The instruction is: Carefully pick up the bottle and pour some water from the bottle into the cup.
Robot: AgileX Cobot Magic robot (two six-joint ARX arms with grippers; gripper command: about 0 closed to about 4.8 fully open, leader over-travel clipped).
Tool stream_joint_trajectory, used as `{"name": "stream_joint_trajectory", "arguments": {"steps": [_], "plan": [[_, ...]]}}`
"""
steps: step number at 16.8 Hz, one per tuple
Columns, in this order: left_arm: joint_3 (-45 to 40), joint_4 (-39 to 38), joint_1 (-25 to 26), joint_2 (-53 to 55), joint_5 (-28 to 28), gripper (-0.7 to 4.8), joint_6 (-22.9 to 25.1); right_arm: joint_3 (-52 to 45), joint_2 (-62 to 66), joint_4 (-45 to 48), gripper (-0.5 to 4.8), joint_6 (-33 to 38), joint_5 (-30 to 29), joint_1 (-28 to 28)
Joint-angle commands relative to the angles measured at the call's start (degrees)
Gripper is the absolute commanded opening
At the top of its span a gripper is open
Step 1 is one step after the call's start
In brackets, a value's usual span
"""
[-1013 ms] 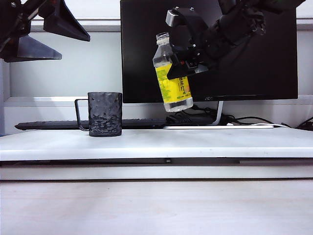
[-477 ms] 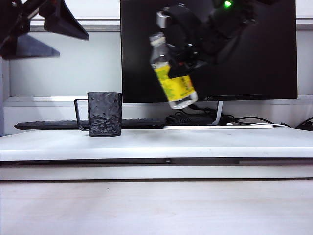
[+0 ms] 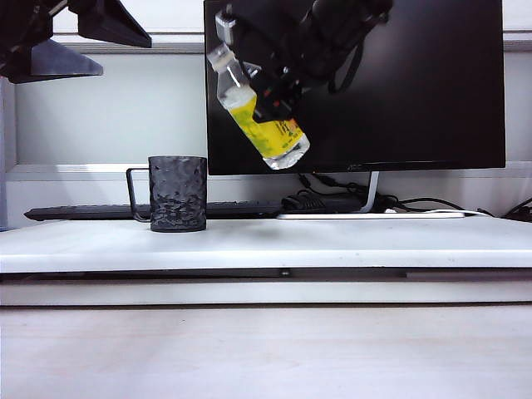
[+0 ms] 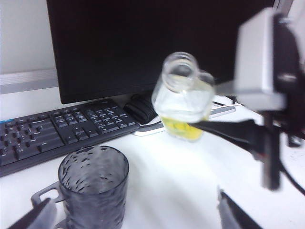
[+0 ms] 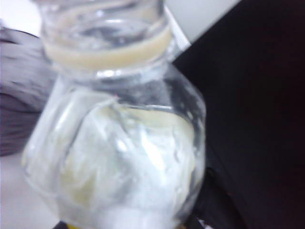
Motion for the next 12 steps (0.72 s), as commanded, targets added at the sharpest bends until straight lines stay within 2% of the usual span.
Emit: {"name": "stream_joint_trajectory", "arguments": {"steps": [1,4,7,12], "plan": [[0.2,0.9,0.1,-0.1,1.6,4.79,-0.2,4.3,2.3,2.4,2.11,-0.9,0.7,0.0],[0.2,1.0,0.1,-0.1,1.6,4.79,-0.2,8.0,6.5,2.4,2.11,-1.1,0.7,0.0],[0.2,0.9,0.1,-0.1,1.6,4.79,0.0,8.3,8.1,2.1,2.11,-6.8,0.7,0.9],[0.2,0.9,0.1,-0.1,1.6,4.79,0.2,8.3,9.6,2.8,2.11,-9.8,1.5,1.4]]}}
